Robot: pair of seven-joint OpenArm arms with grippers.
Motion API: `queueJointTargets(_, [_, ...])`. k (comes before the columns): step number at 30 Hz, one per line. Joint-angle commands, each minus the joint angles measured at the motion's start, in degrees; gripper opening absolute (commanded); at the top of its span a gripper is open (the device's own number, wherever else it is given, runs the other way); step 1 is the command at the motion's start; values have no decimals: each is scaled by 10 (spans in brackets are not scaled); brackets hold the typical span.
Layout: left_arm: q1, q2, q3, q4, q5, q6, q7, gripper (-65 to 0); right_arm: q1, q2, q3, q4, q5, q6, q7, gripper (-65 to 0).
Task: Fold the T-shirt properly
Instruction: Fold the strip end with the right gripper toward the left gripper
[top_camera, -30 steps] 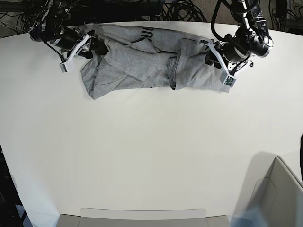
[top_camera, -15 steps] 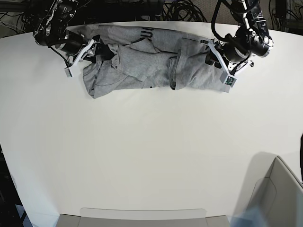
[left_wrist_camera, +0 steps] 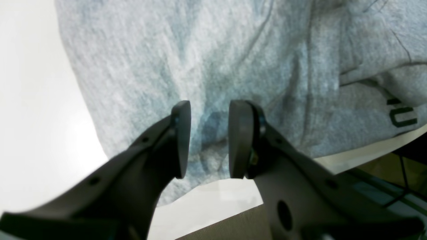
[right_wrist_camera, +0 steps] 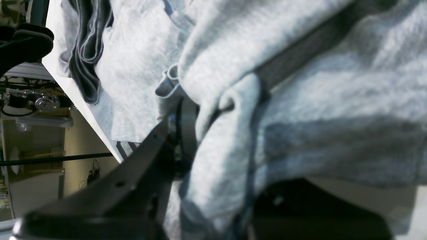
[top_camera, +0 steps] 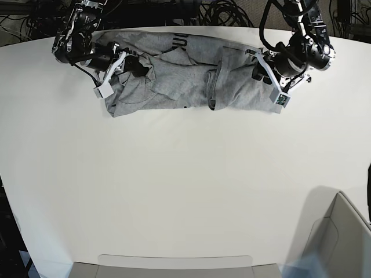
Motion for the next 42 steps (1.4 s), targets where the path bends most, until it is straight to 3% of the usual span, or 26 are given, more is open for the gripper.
queueJointTargets(1, [-4,-3,0,9,-7,1,-8,-459,5,4,13,-2,-65,6,-24,-650])
queueJointTargets(5, [-4,-3,0,9,-7,1,-8,-459,35,6,74,-2,-87,6,-24,-650])
queueJointTargets(10, [-4,-3,0,9,-7,1,-8,-459,85,54,125,3,-112,6,-24,-650])
queueJointTargets(15, [-4,-3,-1,9,-7,2,-8,-459,122,113,133,10,-122,6,-24,-650])
queueJointTargets(18, [-4,-3,-1,9,-7,3,-8,-459,124,128,132,50,-122,-4,-24,-650])
queueJointTargets(24, [-4,-4,-1,9,-7,3,-8,-459,116,132,80,165,-123,-135,-24,-650])
queueJointTargets(33, [-1,-4,-2,9,-7,2,-8,-459,55,132,-115,241,-123,-330,-24,-650])
queueJointTargets(42, [0,-20,-1,9,-7,2,-8,-459,66,131,-213,275,-123,-457,-24,-650])
